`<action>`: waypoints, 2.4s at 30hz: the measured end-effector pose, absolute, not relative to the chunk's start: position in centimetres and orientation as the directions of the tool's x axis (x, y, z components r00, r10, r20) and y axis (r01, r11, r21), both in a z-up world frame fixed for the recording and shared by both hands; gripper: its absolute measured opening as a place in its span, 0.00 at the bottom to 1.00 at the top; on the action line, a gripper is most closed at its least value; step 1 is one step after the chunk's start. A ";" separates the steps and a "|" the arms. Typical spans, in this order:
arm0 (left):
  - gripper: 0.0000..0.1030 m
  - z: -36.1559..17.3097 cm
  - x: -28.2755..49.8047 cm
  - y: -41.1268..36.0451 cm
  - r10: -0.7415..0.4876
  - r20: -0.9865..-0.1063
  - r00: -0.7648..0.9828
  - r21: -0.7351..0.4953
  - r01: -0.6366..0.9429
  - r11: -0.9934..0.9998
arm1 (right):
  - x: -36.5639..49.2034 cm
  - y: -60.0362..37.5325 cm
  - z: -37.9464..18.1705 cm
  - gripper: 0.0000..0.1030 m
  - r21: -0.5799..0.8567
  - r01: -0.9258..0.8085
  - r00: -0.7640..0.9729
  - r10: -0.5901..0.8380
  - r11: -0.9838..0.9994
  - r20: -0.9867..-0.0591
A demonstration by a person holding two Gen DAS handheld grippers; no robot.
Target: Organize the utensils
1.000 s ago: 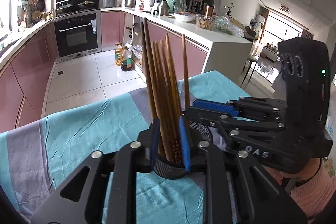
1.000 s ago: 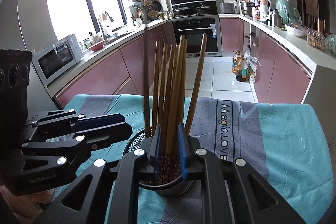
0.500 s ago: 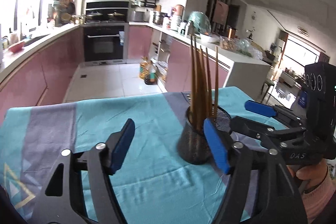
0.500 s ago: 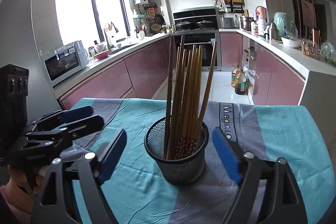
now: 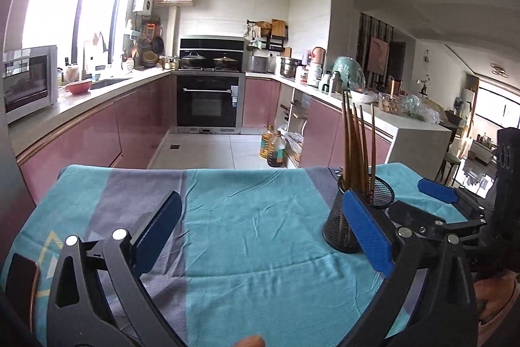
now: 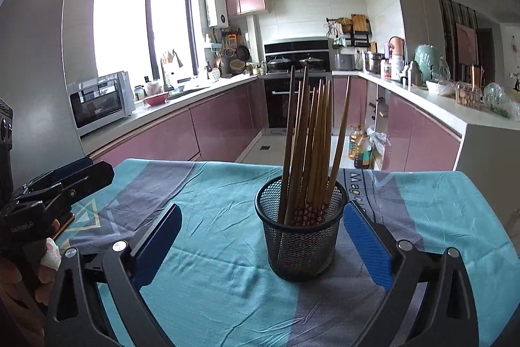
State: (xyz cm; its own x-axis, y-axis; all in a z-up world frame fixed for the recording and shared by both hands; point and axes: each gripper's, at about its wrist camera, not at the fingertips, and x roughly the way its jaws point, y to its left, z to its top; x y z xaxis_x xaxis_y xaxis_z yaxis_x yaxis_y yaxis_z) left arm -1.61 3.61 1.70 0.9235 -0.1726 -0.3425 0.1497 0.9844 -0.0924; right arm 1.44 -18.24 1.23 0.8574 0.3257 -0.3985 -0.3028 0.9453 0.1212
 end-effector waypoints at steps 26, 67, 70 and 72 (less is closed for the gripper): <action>0.94 2.2 -6.5 5.3 -0.098 -0.294 0.951 -0.071 0.081 0.994 | -2.7 -16.5 2.3 0.93 0.070 -0.275 0.908 0.282 0.959 -0.309; 0.94 2.7 -7.5 4.2 -0.078 -0.245 0.966 -0.056 0.066 0.996 | -3.3 -16.4 2.4 0.93 0.085 -0.286 0.913 0.298 0.954 -0.278; 0.94 2.7 -7.5 4.1 -0.080 -0.246 0.966 -0.056 0.068 0.996 | -3.3 -16.4 2.4 0.93 0.086 -0.286 0.912 0.299 0.954 -0.279; 0.94 2.7 -7.5 4.1 -0.081 -0.244 0.966 -0.055 0.070 0.996 | -3.3 -16.3 2.4 0.93 0.086 -0.287 0.912 0.300 0.954 -0.279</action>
